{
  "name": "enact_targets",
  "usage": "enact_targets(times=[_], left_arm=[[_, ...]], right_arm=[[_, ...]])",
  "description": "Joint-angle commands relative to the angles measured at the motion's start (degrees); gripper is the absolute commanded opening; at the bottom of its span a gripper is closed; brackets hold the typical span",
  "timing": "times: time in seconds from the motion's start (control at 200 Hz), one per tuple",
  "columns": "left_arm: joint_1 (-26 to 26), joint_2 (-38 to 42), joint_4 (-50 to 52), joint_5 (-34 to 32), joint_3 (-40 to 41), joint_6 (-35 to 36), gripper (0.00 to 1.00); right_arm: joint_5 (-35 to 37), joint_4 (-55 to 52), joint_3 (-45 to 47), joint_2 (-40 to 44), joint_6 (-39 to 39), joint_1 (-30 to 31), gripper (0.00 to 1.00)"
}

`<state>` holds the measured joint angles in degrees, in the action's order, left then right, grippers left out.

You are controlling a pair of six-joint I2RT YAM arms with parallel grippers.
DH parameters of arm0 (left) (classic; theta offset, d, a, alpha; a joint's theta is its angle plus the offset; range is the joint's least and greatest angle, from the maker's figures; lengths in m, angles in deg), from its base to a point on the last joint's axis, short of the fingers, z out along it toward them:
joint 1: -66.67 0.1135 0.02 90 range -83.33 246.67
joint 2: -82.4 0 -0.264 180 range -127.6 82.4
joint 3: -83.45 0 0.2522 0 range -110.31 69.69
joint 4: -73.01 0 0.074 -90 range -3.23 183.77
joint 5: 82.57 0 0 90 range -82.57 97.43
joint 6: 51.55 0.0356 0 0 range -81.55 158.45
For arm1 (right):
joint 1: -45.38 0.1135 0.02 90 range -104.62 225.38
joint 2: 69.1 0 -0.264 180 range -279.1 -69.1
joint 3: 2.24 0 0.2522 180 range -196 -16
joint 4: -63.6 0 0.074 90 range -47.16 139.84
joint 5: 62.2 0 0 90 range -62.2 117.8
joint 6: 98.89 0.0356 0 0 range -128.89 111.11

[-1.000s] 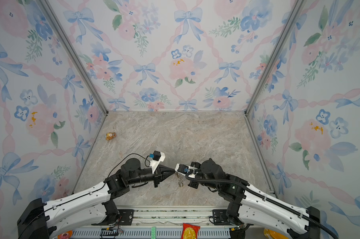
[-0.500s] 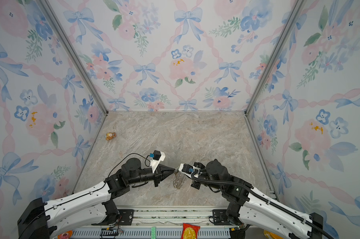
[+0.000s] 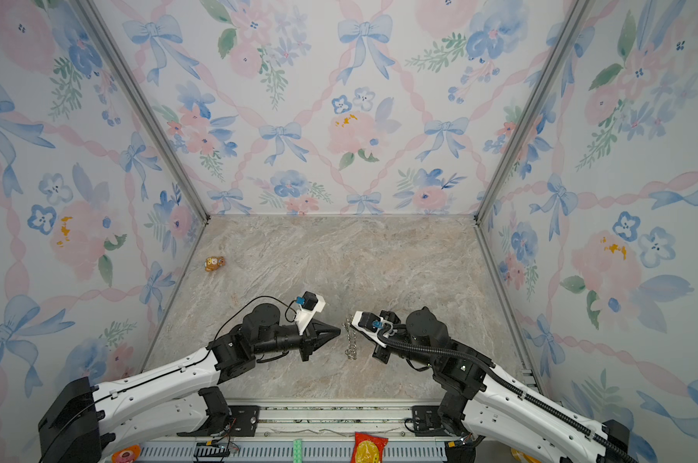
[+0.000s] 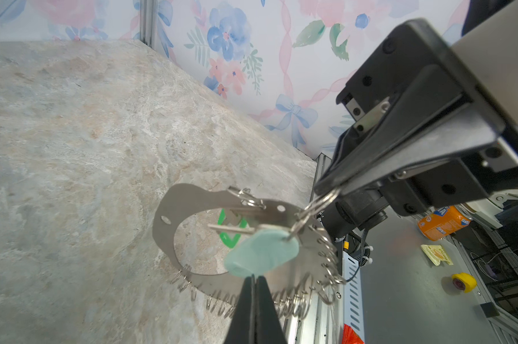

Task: Attach keys to a key ring
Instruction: Insert the key into the keyring.

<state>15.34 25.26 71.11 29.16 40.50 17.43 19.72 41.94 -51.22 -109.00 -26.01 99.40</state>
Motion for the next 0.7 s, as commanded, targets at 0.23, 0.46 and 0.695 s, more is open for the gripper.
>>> enact_targets(times=[0.23, 0.46, 0.695], left_arm=[[0.28, 8.94, -4.78, -2.99, 1.87, 1.77, 0.27], [0.07, 8.87, -6.48, 1.19, 1.36, 5.72, 0.30], [-0.10, 6.15, -6.65, 5.64, 0.81, 7.80, 0.32]], right_arm=[[-4.13, 1.72, -0.71, 0.52, 0.16, -0.58, 0.00], [-7.89, 1.95, -0.90, 0.44, -0.19, -0.58, 0.00], [-8.89, 1.66, -1.16, 0.70, -0.39, -0.58, 0.00]])
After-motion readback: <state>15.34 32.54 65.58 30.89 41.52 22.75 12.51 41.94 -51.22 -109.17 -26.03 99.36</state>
